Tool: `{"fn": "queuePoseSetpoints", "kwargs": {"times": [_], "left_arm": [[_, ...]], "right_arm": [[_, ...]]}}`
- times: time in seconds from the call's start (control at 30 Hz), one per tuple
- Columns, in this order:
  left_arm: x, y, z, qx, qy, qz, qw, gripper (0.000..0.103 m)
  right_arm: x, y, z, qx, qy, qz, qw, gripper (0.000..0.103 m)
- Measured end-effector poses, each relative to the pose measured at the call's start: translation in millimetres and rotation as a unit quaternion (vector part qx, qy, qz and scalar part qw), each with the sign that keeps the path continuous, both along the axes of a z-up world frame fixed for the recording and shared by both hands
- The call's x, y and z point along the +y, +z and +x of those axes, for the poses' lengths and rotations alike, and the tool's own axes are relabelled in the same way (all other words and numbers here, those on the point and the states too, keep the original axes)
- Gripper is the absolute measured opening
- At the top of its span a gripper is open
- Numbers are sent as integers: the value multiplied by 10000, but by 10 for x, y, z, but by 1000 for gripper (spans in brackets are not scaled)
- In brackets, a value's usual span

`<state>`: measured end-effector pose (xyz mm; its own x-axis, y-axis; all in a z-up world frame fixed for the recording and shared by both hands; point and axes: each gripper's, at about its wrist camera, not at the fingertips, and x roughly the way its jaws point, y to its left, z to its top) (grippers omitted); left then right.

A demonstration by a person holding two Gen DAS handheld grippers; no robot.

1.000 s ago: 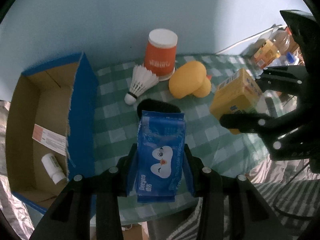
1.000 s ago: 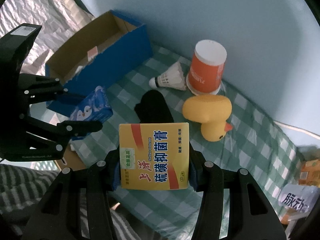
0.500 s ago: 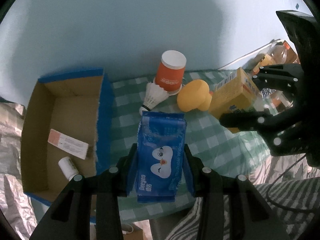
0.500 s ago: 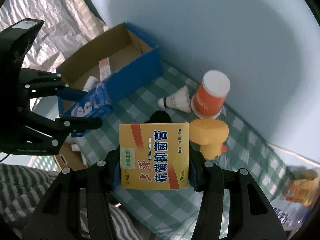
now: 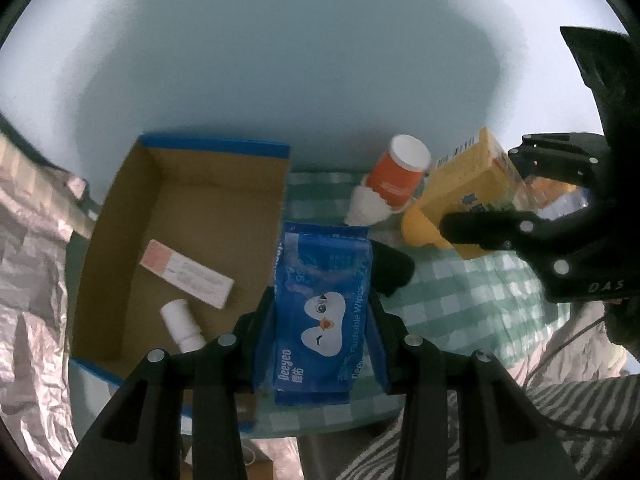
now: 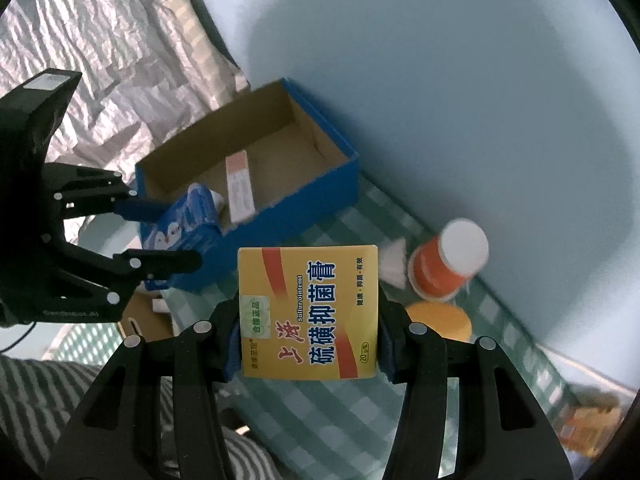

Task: Organize objects
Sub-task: 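Carry the tissue pack and ointment box over the cardboard box with both tools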

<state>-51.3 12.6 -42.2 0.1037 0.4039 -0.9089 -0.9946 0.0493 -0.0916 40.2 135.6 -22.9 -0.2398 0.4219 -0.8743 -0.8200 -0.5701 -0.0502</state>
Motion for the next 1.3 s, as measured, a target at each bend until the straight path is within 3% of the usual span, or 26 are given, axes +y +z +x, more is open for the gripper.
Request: {"fn": "queuePoseSetpoints", "kwargs": {"times": [0.27, 0.73, 1.13, 1.17, 1.3], "left_arm": [[-37, 55, -439, 11, 607, 94, 9981, 42], [-179, -5, -1180, -73, 1561, 156, 9876, 42], [-131, -416, -1576, -235, 1968, -142, 9801, 42], [-120, -456, -1594, -242, 2521, -170, 9672, 42], [-79, -606, -1659, -257, 2541, -289, 9664, 42]], "right_arm": [[249, 60, -475, 15, 395, 120, 9991, 52], [586, 4, -1254, 3, 879, 122, 9961, 52], [912, -427, -1647, -178, 825, -300, 9960, 52], [938, -466, -1656, -192, 805, -343, 9960, 52], [1027, -674, -1690, -286, 717, -536, 9956, 52]]}}
